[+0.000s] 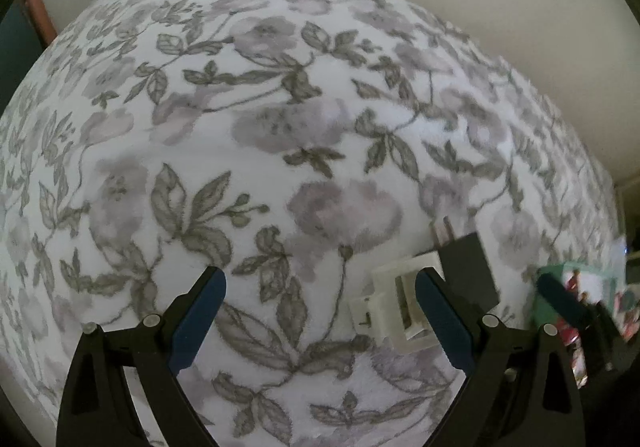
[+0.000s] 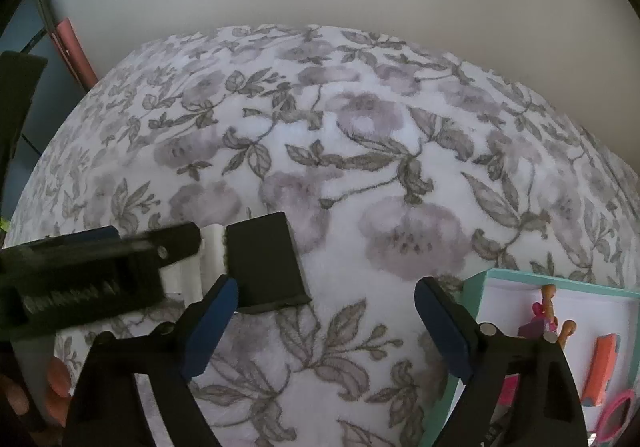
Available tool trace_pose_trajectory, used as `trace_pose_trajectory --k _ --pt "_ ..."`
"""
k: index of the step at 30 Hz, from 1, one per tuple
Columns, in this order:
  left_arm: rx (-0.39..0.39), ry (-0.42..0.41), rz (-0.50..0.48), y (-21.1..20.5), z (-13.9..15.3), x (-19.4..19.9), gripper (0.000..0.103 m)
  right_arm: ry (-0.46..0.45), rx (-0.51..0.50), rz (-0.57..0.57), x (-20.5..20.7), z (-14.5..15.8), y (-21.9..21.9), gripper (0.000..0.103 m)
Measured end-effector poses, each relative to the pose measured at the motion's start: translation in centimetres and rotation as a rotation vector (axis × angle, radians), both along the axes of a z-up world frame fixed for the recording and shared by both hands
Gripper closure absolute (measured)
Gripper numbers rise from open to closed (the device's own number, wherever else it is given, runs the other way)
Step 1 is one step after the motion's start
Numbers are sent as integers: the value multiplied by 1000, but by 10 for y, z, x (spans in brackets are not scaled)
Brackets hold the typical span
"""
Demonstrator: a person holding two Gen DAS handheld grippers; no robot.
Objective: Organize rigid objects
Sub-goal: 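Grasp the black charger block with the right tool while the left tool grasps the white adapter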
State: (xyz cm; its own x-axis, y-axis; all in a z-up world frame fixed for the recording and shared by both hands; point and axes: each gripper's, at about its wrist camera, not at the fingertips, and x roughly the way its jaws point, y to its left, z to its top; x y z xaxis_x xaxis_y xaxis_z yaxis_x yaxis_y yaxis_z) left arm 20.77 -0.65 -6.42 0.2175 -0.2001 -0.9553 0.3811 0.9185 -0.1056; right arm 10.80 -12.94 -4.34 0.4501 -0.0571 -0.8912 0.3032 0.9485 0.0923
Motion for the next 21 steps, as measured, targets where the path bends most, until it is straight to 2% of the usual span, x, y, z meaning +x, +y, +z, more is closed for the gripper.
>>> trace_pose_trajectory --k 11,21 --pt "86 -40 11 8 -3 4 7 -2 -8 45 2 1 8 20" --pt "84 -49 61 31 1 14 7 20 -28 105 12 -7 19 25"
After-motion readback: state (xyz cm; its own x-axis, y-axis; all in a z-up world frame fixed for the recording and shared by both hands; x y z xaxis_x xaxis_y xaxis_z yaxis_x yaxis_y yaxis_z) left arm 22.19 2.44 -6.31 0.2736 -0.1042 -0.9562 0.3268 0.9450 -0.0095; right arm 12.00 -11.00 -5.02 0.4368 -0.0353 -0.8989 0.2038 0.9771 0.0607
